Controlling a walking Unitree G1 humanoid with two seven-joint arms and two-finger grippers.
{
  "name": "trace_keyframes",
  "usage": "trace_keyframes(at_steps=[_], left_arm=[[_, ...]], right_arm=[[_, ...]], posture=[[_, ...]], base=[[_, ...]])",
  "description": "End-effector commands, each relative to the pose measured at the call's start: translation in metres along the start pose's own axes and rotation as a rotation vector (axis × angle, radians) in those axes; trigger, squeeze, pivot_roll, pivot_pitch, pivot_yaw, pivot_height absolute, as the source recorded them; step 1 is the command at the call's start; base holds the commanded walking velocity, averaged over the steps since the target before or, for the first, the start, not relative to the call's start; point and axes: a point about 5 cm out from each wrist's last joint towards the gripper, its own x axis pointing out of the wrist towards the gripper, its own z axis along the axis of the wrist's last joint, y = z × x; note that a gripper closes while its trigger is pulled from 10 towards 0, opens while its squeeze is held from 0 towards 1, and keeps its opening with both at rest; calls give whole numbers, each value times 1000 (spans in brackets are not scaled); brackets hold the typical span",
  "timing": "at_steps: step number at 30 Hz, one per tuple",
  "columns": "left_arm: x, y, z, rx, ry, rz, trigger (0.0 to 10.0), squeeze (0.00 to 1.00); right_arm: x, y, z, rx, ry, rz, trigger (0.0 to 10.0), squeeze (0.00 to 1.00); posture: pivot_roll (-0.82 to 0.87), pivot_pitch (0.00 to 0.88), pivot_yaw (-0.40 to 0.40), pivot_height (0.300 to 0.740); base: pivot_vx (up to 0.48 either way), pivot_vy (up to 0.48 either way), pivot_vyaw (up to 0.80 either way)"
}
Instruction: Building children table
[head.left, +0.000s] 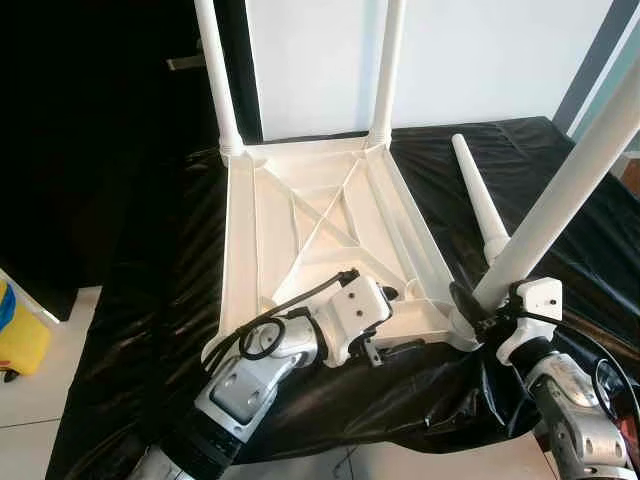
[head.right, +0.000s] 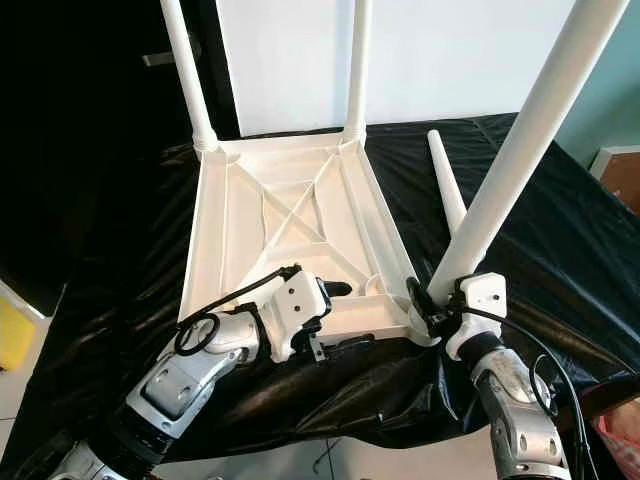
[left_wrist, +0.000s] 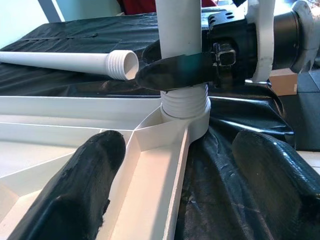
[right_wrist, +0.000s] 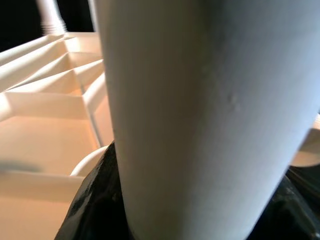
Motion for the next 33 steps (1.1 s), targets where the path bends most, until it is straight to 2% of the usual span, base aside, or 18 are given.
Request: trace_keyframes(at_steps=[1,4,6,8,10,12,13,17,23,25,30,31,33], left_arm=[[1,-2,0,8,2,-34,10000,0],[2,-2,0,10,2,-38,10000,0],[2,-2,0,10,2,-38,10000,0],[2,-2,0,17,3,-41,10000,0],[2,-2,0,17,3,-41,10000,0],[2,0,-1,18,4,-38,10000,0],[2,0,-1,18,4,-36,10000,0],[3,0,-1,19,2,-34,10000,0],[3,-1,-1,18,1,-36,10000,0],[3,-1,-2,20,3,-35,10000,0],[3,0,-2,23,4,-34,10000,0],[3,-1,-2,25,3,-35,10000,0],[3,-1,-2,26,3,-37,10000,0]], right_arm=[[-3,0,-8,5,49,-49,10000,0],[-3,13,-11,35,58,-172,10000,0],[-3,13,-11,35,58,-172,10000,0],[-4,18,-18,33,88,-330,10000,0],[-4,18,-18,33,88,-330,10000,0],[-4,27,-20,63,107,-467,10000,0],[-3,31,-21,83,112,-493,10000,0],[0,37,-20,98,112,-499,10000,0],[-1,36,-19,95,111,-512,10000,0],[2,37,-18,140,89,-482,10000,0],[3,38,-14,164,56,-445,10000,0],[4,38,-12,169,43,-438,10000,1000],[4,38,-10,170,31,-428,10000,1000]], posture=[[-73,5,2,740],[-75,0,1,740],[-75,0,1,740],[-70,0,-7,740],[-70,0,-7,740],[-69,0,-12,740],[-69,0,-12,740],[-69,0,-13,740],[-66,0,-13,740],[-63,0,-11,740],[-63,0,-10,740],[-63,0,-10,740],[-63,0,-10,740]], base=[[0,0,0],[0,0,0],[0,0,0],[0,0,0],[0,0,0],[0,0,0],[0,0,0],[0,0,0],[0,0,0],[0,0,0],[0,0,0],[0,0,0],[0,0,0]])
